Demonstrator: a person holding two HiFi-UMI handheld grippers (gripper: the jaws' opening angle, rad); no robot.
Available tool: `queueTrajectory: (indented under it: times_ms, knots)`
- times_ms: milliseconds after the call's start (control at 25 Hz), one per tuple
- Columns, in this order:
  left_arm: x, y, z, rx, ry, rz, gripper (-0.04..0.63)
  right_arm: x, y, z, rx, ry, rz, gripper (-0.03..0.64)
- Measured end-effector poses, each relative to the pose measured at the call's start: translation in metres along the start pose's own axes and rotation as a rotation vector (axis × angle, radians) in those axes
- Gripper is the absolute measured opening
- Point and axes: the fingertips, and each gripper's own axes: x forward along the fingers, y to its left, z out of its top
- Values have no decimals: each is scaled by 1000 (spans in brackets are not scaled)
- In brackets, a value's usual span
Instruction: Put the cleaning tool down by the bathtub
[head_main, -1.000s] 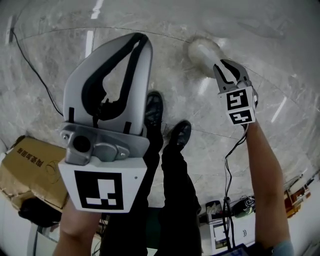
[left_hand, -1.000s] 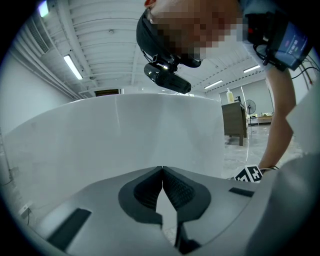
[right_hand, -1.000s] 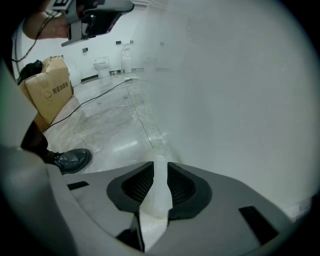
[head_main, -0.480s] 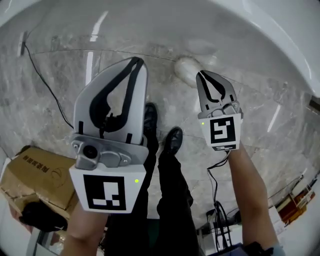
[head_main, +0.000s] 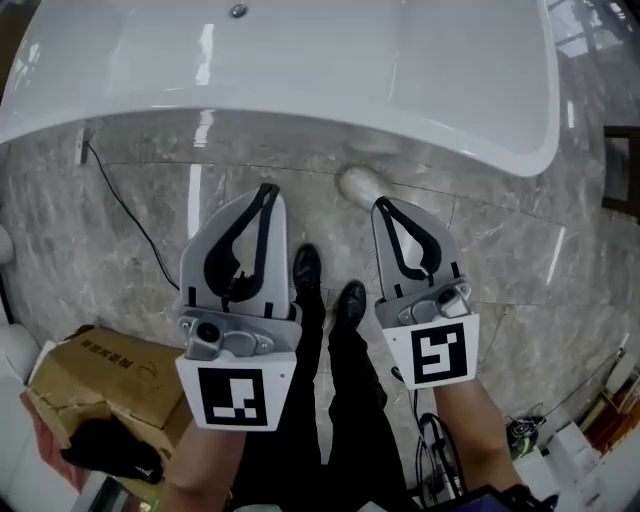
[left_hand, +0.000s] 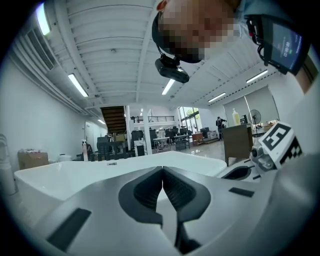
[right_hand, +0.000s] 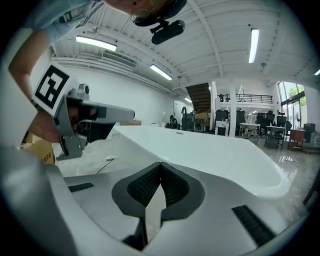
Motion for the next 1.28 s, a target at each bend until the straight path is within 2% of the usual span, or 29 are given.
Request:
queueTrajectory:
  times_ms: [200, 440, 720, 1280]
  knots:
    - [-1, -6, 52, -8, -31, 3, 17, -29, -22, 77, 5, -83, -79, 15]
    - [12, -20, 96, 21, -95, -43, 17, -43, -48, 120, -2, -153, -151, 14]
    - [17, -27, 95, 6, -96, -56, 17, -47, -58, 130, 2, -181, -176, 12]
    - [20, -33, 86, -13, -96, -78, 17, -47, -61, 120, 11, -178, -196, 12]
